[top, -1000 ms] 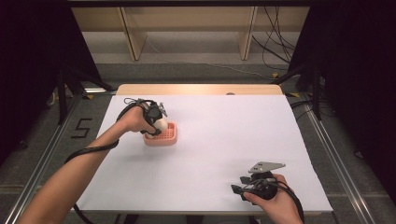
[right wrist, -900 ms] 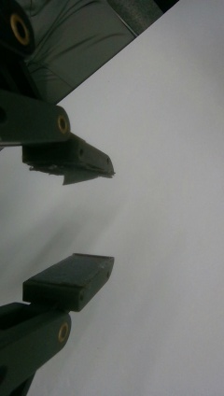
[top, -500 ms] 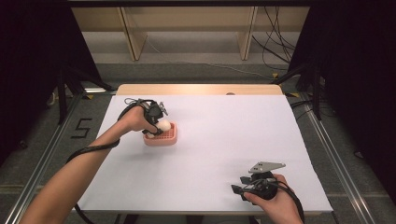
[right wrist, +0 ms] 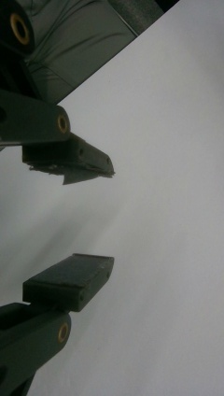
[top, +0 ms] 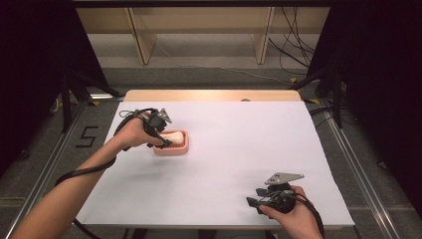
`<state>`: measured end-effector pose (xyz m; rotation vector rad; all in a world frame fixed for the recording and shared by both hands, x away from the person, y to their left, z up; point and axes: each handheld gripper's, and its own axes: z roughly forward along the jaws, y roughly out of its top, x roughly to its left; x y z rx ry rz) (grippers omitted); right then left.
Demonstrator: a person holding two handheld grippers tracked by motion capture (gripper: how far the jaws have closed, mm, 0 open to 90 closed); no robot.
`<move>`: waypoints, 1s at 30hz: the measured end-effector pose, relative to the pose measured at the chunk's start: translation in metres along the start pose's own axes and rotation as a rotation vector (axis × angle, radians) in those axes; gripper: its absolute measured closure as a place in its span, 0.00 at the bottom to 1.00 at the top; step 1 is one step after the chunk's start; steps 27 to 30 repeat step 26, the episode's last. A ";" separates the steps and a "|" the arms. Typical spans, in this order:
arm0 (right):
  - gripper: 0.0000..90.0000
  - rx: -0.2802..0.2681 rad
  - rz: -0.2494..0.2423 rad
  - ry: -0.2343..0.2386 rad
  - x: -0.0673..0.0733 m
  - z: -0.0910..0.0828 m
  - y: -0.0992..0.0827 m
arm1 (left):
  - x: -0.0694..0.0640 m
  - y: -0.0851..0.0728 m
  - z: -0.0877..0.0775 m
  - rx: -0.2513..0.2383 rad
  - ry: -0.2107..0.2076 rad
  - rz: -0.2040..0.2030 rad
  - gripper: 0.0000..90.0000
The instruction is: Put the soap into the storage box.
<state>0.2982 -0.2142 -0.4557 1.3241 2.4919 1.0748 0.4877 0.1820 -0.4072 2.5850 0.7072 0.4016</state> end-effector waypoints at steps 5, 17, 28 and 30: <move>0.55 -0.002 0.001 0.006 0.001 -0.001 0.000 | -0.015 -0.024 -0.015 -0.084 0.008 -0.087 0.38; 0.55 -0.005 -0.009 0.010 0.002 0.000 0.000 | -0.064 -0.109 -0.019 -0.180 0.039 -0.303 0.37; 0.55 -0.008 -0.019 0.015 0.003 0.002 0.001 | -0.094 -0.143 -0.017 -0.176 0.052 -0.370 0.38; 0.55 -0.008 -0.019 0.015 0.003 0.002 0.001 | -0.094 -0.143 -0.017 -0.176 0.052 -0.370 0.38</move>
